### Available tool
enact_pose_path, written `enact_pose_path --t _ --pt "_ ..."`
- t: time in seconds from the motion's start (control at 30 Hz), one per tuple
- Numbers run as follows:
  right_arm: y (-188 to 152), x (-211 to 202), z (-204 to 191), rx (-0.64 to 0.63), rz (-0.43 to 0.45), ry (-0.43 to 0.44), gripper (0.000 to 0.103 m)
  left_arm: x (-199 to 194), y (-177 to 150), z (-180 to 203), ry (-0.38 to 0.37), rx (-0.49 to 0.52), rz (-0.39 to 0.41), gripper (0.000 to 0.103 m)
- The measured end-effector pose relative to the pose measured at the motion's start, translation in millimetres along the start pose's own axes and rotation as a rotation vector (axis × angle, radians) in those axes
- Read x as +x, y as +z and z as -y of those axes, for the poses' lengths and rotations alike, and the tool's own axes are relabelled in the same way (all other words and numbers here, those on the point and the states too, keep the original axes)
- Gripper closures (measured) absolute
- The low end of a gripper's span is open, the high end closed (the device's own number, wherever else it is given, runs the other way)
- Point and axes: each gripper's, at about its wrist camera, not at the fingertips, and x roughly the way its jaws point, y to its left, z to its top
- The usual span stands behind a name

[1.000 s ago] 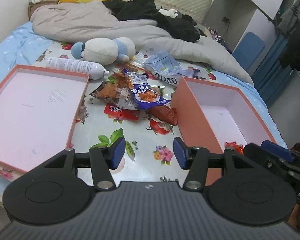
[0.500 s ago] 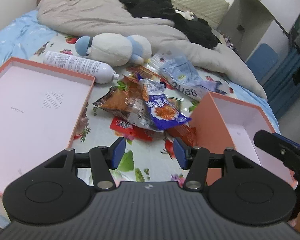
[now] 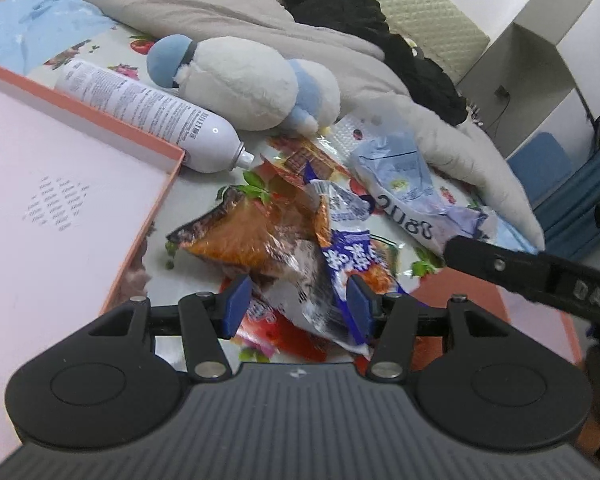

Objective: Organize snacks
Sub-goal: 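Grasp the orange-and-clear packet with the left gripper while the right grasps the blue noodle-snack bag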

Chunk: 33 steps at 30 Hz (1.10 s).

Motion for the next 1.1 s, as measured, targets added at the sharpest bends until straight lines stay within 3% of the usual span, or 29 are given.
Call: enact_pose_path --t 0.13,0.23,0.33,0.47,0.6,0.87,0.97,1.1 --pt "14 34 9 0.031 -0.109 0.037 0.033 19 9 -7 0.016 0.012 -0.052 0.044" --pt "21 59 12 0.033 -0.186 0.055 0.025 28 11 -27 -0.019 -0.141 -0.077 0.027" --pt "24 76 10 -0.014 -0.226 0.074 0.022 35 8 -43 -0.044 -0.274 -0.069 0.026" --pt "28 90 12 -0.02 -0.228 0.09 0.022 40 5 -35 -0.027 -0.274 -0.036 0.026" --pt "23 108 13 -0.047 -0.287 0.07 0.022 47 0 -25 -0.042 -0.261 -0.019 0.026" --pt "8 123 33 0.054 -0.336 0.125 0.02 63 -13 -32 -0.018 -0.258 -0.007 0.026" --pt "4 124 42 0.093 -0.338 0.13 0.029 66 -18 -39 -0.043 -0.294 0.005 0.028" --pt "2 120 46 0.115 -0.332 0.162 0.047 69 -19 -25 0.006 -0.211 0.001 0.033"
